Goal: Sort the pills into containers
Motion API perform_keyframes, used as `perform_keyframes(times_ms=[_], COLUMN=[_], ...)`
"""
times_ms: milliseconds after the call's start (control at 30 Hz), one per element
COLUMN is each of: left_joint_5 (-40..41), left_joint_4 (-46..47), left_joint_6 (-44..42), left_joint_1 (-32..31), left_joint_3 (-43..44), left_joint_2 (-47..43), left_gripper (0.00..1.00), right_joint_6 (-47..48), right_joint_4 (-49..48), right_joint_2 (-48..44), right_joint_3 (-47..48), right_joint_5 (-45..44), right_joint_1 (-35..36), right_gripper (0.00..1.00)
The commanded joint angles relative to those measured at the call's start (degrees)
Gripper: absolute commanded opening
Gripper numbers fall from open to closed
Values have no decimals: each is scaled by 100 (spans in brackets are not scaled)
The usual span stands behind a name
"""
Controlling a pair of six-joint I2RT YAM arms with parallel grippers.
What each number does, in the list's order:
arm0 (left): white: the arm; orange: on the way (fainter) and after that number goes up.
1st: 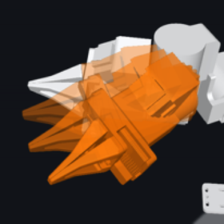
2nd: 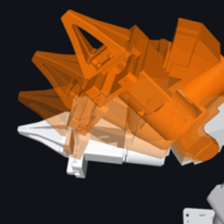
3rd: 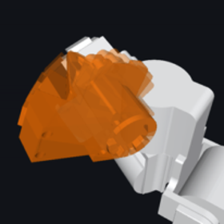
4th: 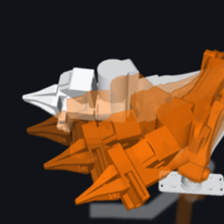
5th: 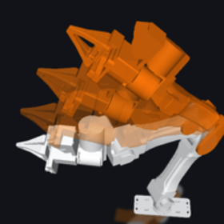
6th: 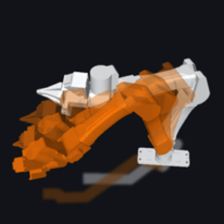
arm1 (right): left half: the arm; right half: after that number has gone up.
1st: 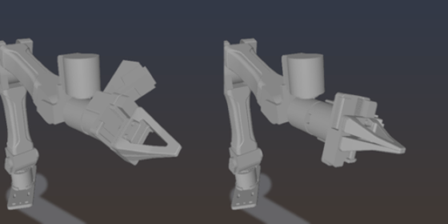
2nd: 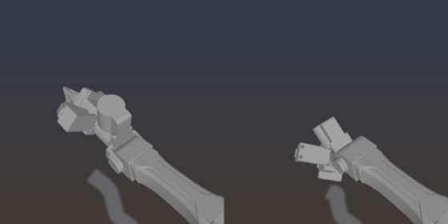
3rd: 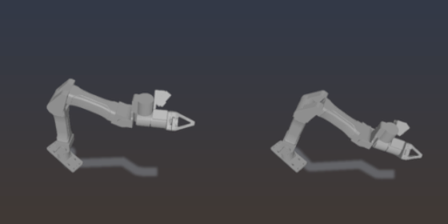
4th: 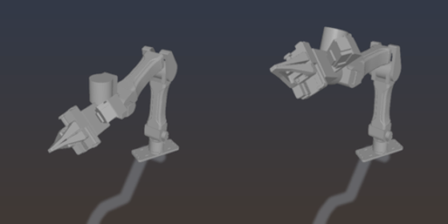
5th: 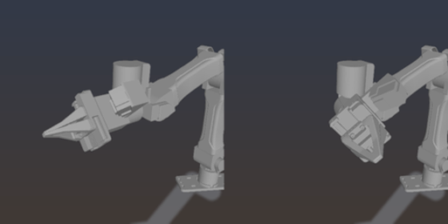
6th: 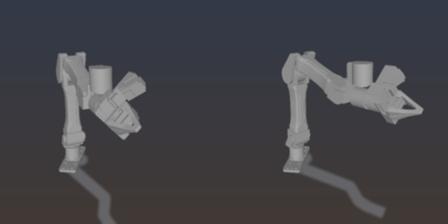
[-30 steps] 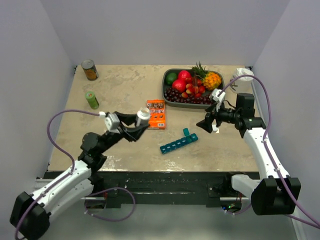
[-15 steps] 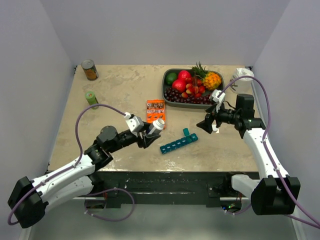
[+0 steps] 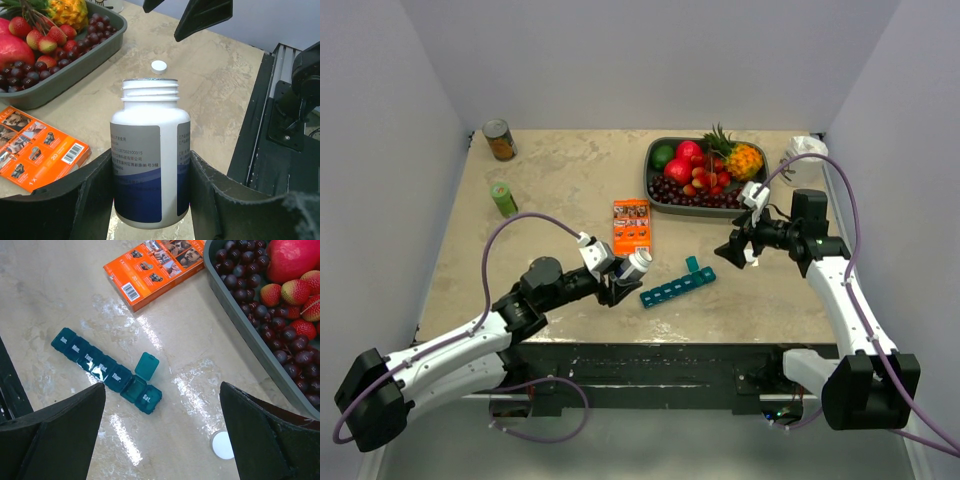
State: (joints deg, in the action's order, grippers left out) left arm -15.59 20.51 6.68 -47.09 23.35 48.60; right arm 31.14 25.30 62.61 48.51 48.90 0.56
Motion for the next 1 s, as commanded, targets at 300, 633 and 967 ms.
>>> perform_keyframes(times_ms=[300,633,967], left_joint_5=[-22,-40,-145], left_joint_4=[164,5,23], left_joint_6=[106,88,115], left_joint_1=[-46,-55,-63], left_joint_3=[-15,-85,-191], left_joint_2=[-114,-202,-131], left_gripper=[0,0,0], right_joint_6=[1050,2537,4451], right_joint_4=[721,2303,2954], right_joint_2=[41,603,1543], right_joint_3=[114,589,669], right_joint_5=[-197,-909,-1173], right_joint_1=[-29,-38,-38], right_gripper=[99,93,82])
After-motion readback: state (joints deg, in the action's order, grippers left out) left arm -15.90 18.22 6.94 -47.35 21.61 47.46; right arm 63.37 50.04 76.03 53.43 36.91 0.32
